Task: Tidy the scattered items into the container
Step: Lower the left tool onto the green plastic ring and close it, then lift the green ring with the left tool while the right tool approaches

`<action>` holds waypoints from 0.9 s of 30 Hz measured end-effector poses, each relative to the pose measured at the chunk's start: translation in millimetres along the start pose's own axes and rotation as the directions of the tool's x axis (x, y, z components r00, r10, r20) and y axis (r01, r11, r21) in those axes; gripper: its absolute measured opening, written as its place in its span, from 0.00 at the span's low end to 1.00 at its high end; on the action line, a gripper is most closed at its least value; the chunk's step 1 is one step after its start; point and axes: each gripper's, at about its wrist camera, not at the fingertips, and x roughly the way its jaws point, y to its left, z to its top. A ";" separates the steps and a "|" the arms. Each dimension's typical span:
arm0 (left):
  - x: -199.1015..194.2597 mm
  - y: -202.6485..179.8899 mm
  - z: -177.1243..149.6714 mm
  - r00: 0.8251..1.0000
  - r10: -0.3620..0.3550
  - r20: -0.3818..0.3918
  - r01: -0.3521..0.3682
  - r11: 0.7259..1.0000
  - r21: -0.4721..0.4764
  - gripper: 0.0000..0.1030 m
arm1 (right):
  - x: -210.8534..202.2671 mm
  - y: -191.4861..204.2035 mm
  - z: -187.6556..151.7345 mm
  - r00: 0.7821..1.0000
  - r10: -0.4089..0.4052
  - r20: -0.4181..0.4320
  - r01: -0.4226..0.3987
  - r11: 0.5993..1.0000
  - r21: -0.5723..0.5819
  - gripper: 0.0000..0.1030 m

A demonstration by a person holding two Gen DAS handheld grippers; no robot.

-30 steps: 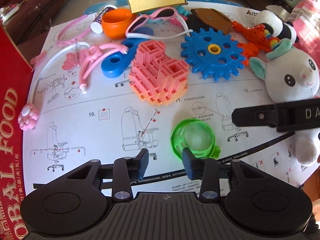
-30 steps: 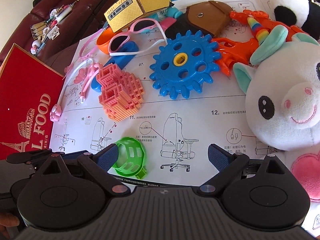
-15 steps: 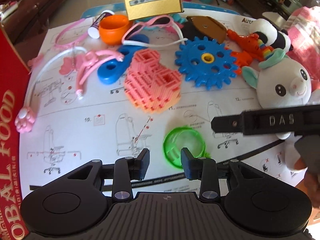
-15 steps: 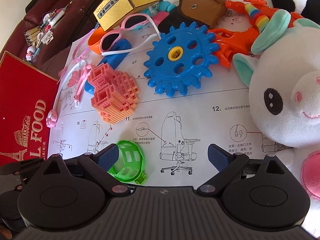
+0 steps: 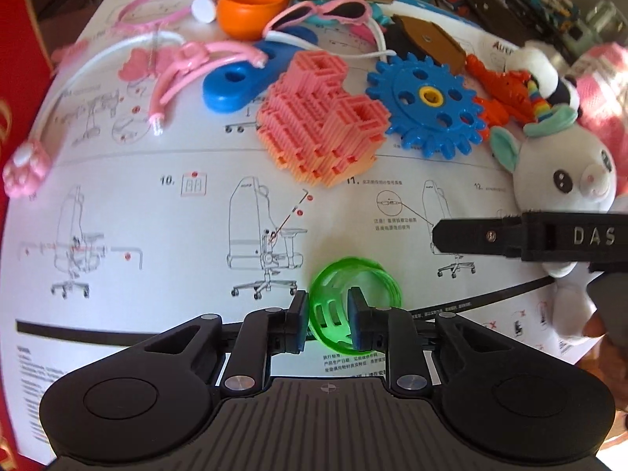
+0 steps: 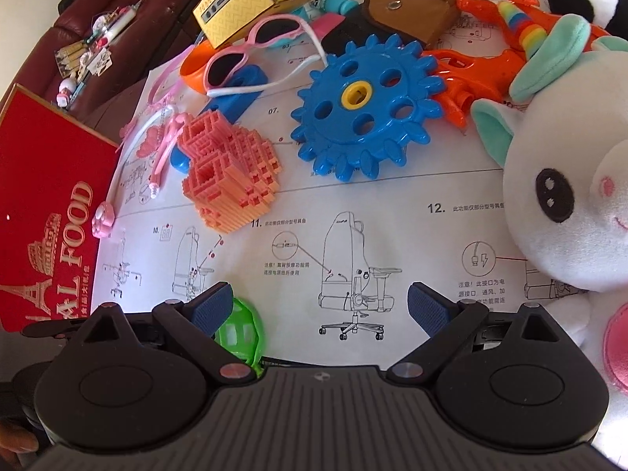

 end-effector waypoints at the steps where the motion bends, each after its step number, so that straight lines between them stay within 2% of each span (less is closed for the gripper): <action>1: -0.6 6.2 -2.5 1.000 -0.024 0.005 0.024 0.999 -0.027 0.16 | 1.3 1.2 -1.3 1.000 0.005 -0.007 -0.005 1.000 -0.004 0.93; 6: -7.6 35.9 -13.6 0.995 -0.091 0.047 0.097 0.986 -0.137 0.15 | 7.5 11.3 -8.2 0.999 0.012 -0.043 -0.014 1.000 -0.026 0.93; 9: -8.8 51.0 -19.0 0.997 -0.064 0.047 0.070 0.984 -0.162 0.08 | 11.0 19.2 -12.3 0.998 -0.006 -0.055 0.003 0.998 -0.056 0.93; 11: -10.5 59.8 -21.7 0.995 -0.083 0.048 0.091 0.978 -0.186 0.07 | 13.8 25.4 -14.6 0.998 -0.016 -0.066 0.012 0.997 -0.074 0.93; 14: -12.9 61.6 -22.7 0.996 -0.073 0.052 0.080 0.983 -0.167 0.09 | 19.0 35.9 -17.1 0.996 -0.011 -0.089 0.004 0.996 -0.085 0.93; 15: -14.0 62.2 -22.9 0.996 -0.068 0.051 0.075 0.984 -0.162 0.13 | 20.3 39.9 -17.4 0.995 0.003 -0.098 -0.011 0.997 -0.081 0.93; 17: -17.9 63.1 -23.5 0.997 -0.054 0.054 0.062 0.987 -0.145 0.32 | 20.9 49.1 -17.2 0.993 0.045 -0.106 -0.053 0.996 -0.078 0.93; 20: -25.1 65.5 -26.5 0.998 -0.011 0.066 0.019 0.994 -0.110 0.35 | 22.8 65.1 -17.3 0.992 0.057 -0.112 -0.069 0.993 -0.099 0.93; 23: -29.5 76.4 -31.6 0.997 -0.001 0.072 0.010 0.992 -0.126 0.43 | 25.4 70.8 -16.1 0.988 0.080 -0.131 -0.091 0.993 -0.076 0.91; 24: -31.4 80.0 -33.5 0.997 -0.005 0.075 0.015 0.991 -0.133 0.46 | 25.7 71.5 -15.9 0.984 0.109 -0.142 -0.119 0.991 -0.060 0.91; 26: -39.3 85.0 -37.7 0.996 -0.003 0.091 0.017 0.988 -0.151 0.62 | 24.5 75.3 -17.0 0.968 0.188 -0.166 -0.196 0.980 -0.030 0.91; 27: -44.5 86.2 -39.7 0.994 -0.002 0.105 0.018 0.988 -0.154 0.64 | 23.4 79.9 -18.0 0.965 0.199 -0.169 -0.208 0.977 -0.037 0.91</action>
